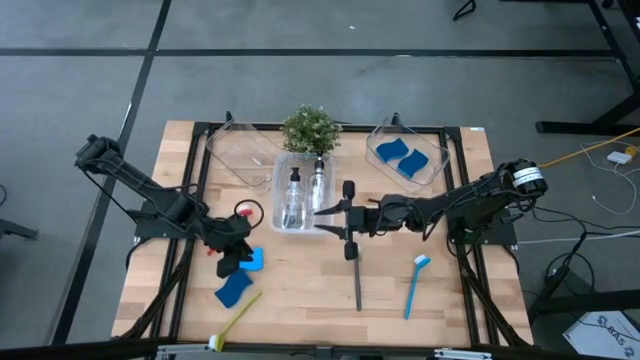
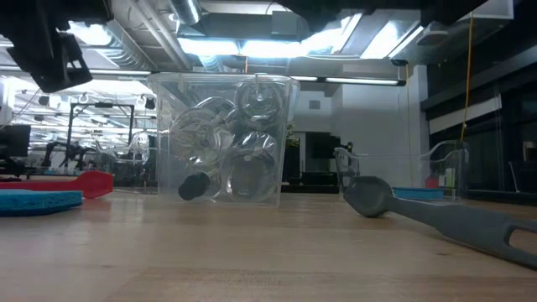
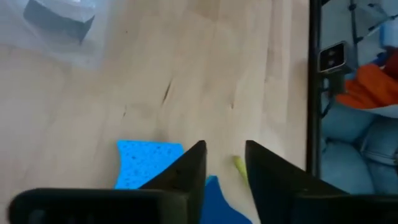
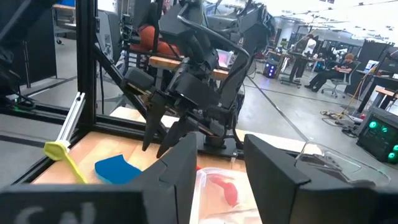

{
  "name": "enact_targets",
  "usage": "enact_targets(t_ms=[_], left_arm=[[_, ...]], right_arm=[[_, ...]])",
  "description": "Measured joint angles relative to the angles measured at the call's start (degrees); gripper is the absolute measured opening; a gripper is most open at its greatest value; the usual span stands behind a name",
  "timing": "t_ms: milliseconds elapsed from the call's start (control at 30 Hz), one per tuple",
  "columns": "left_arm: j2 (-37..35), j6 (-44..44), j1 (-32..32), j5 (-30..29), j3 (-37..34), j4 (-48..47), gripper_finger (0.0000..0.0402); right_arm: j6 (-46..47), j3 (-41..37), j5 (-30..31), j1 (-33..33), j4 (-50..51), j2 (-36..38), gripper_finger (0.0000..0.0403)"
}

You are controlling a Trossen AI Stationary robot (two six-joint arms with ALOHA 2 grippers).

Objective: Pick & Place Kitchen Sink Supplies
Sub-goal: Put the blue sponge into the right transparent bin

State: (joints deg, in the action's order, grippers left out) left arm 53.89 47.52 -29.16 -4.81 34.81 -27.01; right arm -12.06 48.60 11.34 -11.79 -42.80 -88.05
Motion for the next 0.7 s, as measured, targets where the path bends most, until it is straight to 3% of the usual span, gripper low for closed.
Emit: enact_targets(t_ms=[267,700], left_arm=[[5.41,-6.10,0.01,-0.84,0.00,-0.26,0.0162],[10.76,-7.83,0.01,-0.27,0.00,-3.30,0.0158]], right_arm=[[2.52,0.02,-0.01,0.00,2.22,0.00,0.0133],[2.83,0.02,0.01,-0.02,3.75,0.02,0.0133]])
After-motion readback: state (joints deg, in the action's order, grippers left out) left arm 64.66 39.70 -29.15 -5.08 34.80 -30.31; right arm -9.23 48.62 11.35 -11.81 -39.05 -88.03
